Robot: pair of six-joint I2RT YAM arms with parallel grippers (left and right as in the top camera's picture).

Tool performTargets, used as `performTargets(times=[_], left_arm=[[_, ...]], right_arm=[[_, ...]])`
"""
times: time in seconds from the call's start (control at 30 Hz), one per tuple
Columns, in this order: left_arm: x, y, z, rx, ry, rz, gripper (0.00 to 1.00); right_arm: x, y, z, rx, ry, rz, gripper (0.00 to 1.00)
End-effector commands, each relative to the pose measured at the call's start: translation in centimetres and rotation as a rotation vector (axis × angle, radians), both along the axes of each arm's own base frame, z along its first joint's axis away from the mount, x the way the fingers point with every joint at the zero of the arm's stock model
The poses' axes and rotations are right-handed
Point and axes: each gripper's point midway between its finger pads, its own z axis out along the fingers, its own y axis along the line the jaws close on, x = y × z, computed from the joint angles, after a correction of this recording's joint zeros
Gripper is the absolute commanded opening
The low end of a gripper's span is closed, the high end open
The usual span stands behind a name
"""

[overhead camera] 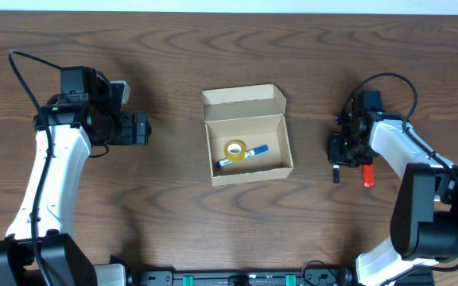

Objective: Pack container
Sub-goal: 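Lower the right gripper onto the black-capped white marker and grasp it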

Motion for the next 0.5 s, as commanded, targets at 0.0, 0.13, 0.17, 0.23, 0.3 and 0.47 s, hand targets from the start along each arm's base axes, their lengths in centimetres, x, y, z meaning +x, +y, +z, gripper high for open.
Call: performTargets(times=[0.0, 0.13, 0.17, 0.23, 0.3, 0.47], left_arm=[[-0.1, 0.0, 0.6, 0.004, -0.015, 0.003, 0.95], [-0.1, 0.0, 0.6, 0.004, -0.015, 0.003, 0.95], [-0.1, 0.0, 0.6, 0.004, -0.015, 0.003, 0.95], [-0.1, 0.0, 0.6, 0.004, -0.014, 0.003, 0.95], [-0.1, 0.0, 0.6, 0.004, -0.015, 0.003, 0.95], [-0.1, 0.0, 0.6, 0.004, -0.015, 0.003, 0.95]], right_arm=[[-0.2, -0.2, -0.5, 0.0, 0.014, -0.005, 0.1], [-0.1, -0.2, -0.5, 0.0, 0.013, -0.004, 0.01], [-0.1, -0.2, -0.5, 0.0, 0.013, -0.004, 0.01], [-0.1, -0.2, -0.5, 0.0, 0.013, -0.004, 0.01], [0.0, -0.1, -0.4, 0.003, 0.009, -0.004, 0.01], [0.8, 0.8, -0.3, 0.055, -0.026, 0.003, 0.01]])
